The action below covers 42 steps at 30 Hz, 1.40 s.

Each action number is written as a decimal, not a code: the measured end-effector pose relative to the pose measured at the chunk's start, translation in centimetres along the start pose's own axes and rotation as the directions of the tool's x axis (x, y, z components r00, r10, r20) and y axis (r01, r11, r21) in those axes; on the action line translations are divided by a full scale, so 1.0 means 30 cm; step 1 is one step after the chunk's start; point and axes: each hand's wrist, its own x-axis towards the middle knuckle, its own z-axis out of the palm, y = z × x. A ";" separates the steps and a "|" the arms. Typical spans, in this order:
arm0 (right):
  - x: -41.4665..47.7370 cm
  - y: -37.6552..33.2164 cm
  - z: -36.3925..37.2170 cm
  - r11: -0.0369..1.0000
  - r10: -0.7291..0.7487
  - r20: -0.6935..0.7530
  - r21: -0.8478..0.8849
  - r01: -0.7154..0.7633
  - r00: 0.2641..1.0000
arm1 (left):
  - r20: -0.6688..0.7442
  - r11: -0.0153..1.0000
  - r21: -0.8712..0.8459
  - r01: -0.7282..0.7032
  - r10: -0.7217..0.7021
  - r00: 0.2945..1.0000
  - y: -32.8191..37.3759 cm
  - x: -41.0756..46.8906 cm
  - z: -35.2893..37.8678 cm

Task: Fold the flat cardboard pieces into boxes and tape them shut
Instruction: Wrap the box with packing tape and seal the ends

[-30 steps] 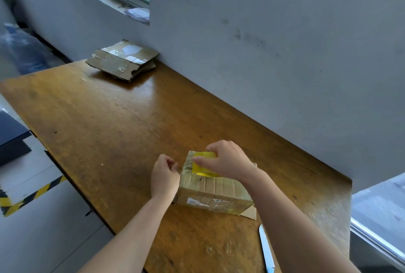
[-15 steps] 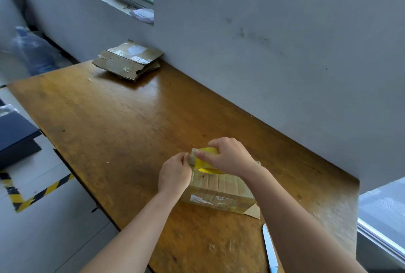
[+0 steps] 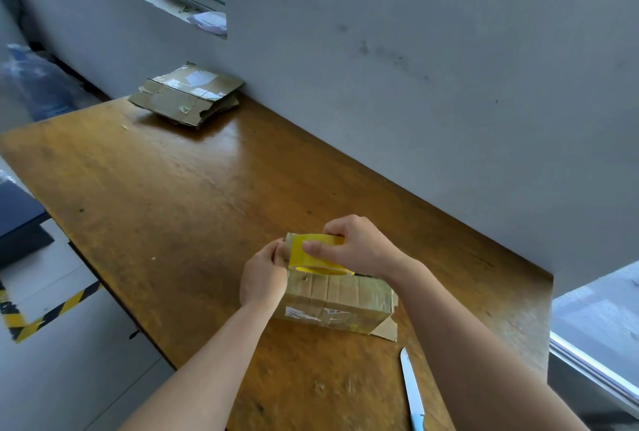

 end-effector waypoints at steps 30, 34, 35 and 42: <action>-0.195 0.254 -0.179 0.973 0.207 -0.116 -0.076 -0.217 0.971 | -0.016 0.942 0.325 -0.083 0.094 0.995 0.002 0.010 0.024; -0.221 0.297 -0.157 0.944 0.271 -0.258 -0.117 -0.309 0.927 | -0.017 0.938 0.336 -0.086 0.097 0.995 -0.002 0.013 0.020; -0.227 0.307 -0.143 0.928 0.276 -0.276 -0.172 -0.330 0.921 | -0.015 0.937 0.339 -0.087 0.098 0.995 -0.004 0.015 0.018; -0.225 0.368 -0.085 0.905 0.278 -0.314 -0.231 -0.357 0.908 | -0.035 0.918 0.389 -0.080 0.101 0.994 0.003 0.012 0.021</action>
